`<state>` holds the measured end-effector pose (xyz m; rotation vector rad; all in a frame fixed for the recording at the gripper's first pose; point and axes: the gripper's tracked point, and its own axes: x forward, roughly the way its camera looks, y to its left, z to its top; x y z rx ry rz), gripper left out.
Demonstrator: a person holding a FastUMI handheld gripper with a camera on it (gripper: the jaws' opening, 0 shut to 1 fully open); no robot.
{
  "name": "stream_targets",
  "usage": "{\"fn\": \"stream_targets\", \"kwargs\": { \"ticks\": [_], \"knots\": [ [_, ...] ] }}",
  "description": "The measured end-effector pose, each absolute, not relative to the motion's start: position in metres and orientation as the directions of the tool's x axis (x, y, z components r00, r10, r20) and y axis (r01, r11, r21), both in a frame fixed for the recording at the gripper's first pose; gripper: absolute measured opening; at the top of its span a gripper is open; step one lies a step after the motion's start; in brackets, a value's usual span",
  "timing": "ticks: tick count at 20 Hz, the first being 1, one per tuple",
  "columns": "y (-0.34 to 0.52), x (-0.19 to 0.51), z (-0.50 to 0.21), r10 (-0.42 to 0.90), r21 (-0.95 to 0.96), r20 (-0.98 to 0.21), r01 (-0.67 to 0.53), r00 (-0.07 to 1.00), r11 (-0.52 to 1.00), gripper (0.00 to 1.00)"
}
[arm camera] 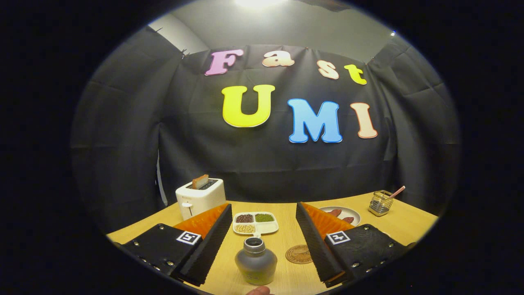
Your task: Take the bottle from table, then pour the juice into the cup, finally place the bottle on the coaster
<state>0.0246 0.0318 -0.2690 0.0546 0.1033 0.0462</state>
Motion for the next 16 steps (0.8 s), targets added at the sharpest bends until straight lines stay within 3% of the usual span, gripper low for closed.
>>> {"fn": "stream_targets", "kwargs": {
  "ticks": [6,15,16],
  "knots": [
    [0.047,0.037,-0.336,0.057,0.088,-0.142,-0.045,0.988,0.995,0.96],
    [0.046,0.05,-0.37,0.053,0.112,-0.145,-0.037,0.988,0.993,0.96],
    [0.045,0.044,-0.364,0.063,0.118,-0.144,-0.046,0.988,0.992,0.92]
  ]
}}
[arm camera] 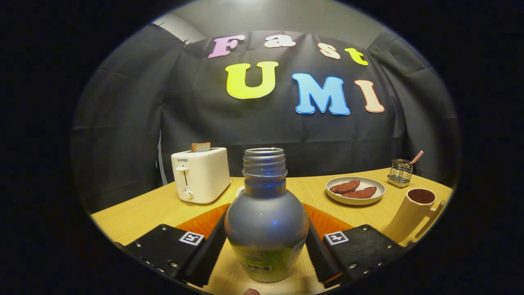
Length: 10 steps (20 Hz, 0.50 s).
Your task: Take the bottle from table, then pour the juice into the cup, finally place the bottle on the coaster
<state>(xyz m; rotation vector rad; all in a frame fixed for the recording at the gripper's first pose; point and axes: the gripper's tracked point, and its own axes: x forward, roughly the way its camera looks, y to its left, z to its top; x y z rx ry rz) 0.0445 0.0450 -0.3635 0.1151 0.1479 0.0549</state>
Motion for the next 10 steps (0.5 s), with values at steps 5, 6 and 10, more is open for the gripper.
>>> {"fn": "stream_targets", "kwargs": {
  "ticks": [5,6,10],
  "knots": [
    [0.037,0.042,-0.336,0.089,0.17,-0.106,-0.07,0.99,0.983,0.8],
    [0.035,0.042,-0.318,0.101,0.192,-0.084,-0.084,0.991,0.978,0.8],
    [0.011,0.047,-0.286,0.078,0.23,-0.135,-0.046,0.988,0.972,0.79]
  ]
}}
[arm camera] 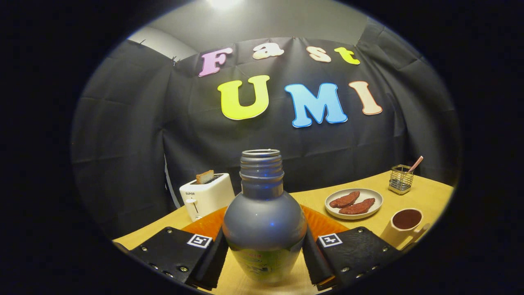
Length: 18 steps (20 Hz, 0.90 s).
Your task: Take the bottle from table, then pour the juice into the cup, finally place the bottle on the coaster
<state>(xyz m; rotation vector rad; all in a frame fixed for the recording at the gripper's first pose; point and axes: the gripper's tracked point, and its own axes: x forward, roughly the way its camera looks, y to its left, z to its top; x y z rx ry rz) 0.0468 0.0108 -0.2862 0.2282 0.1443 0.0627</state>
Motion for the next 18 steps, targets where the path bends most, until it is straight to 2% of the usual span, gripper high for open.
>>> {"fn": "stream_targets", "kwargs": {
  "ticks": [4,8,14,18],
  "knots": [
    [-0.015,0.048,-0.27,0.052,0.365,-0.166,0.013,0.985,0.931,0.8],
    [-0.038,0.05,-0.285,0.037,0.52,-0.215,0.082,0.976,0.85,0.8],
    [-0.065,0.053,-0.302,0.009,0.796,-0.198,0.155,0.98,0.585,0.8],
    [-0.082,0.051,-0.307,-0.045,0.879,-0.194,0.194,0.98,0.437,0.79]
  ]
}}
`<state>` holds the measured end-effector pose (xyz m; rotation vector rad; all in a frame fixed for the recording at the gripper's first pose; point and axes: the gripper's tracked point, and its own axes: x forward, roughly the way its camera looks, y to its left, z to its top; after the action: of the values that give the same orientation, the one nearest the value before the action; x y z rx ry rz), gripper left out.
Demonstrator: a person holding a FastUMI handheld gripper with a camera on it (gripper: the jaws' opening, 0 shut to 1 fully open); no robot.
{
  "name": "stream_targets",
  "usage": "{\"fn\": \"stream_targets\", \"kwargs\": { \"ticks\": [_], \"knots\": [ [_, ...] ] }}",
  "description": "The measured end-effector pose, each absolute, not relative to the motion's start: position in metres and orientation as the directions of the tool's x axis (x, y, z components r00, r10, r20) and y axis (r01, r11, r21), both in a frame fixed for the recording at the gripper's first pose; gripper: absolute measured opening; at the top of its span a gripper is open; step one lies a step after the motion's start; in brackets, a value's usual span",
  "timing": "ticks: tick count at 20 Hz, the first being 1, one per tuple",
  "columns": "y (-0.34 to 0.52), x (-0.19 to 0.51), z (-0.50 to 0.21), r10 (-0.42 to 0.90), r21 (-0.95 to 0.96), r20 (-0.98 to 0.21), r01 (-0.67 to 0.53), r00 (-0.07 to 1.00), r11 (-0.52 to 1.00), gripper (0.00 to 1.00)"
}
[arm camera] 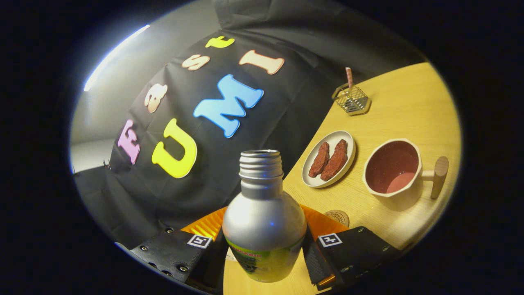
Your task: Take the bottle from table, then pour the juice into the cup, finally place the bottle on the coaster
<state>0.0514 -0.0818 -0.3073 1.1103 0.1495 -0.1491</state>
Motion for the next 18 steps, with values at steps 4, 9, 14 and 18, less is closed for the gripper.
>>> {"fn": "stream_targets", "kwargs": {
  "ticks": [4,9,14,18],
  "knots": [
    [-0.081,0.053,-0.317,-0.054,0.906,-0.212,0.217,0.976,0.364,0.79],
    [-0.091,0.052,-0.322,-0.064,0.947,-0.213,0.222,0.975,0.23,0.79],
    [-0.103,0.046,-0.325,-0.09,0.975,-0.202,0.209,0.975,0.076,0.79],
    [-0.102,0.051,-0.325,-0.099,0.976,-0.216,0.216,0.971,-0.012,0.79]
  ]
}}
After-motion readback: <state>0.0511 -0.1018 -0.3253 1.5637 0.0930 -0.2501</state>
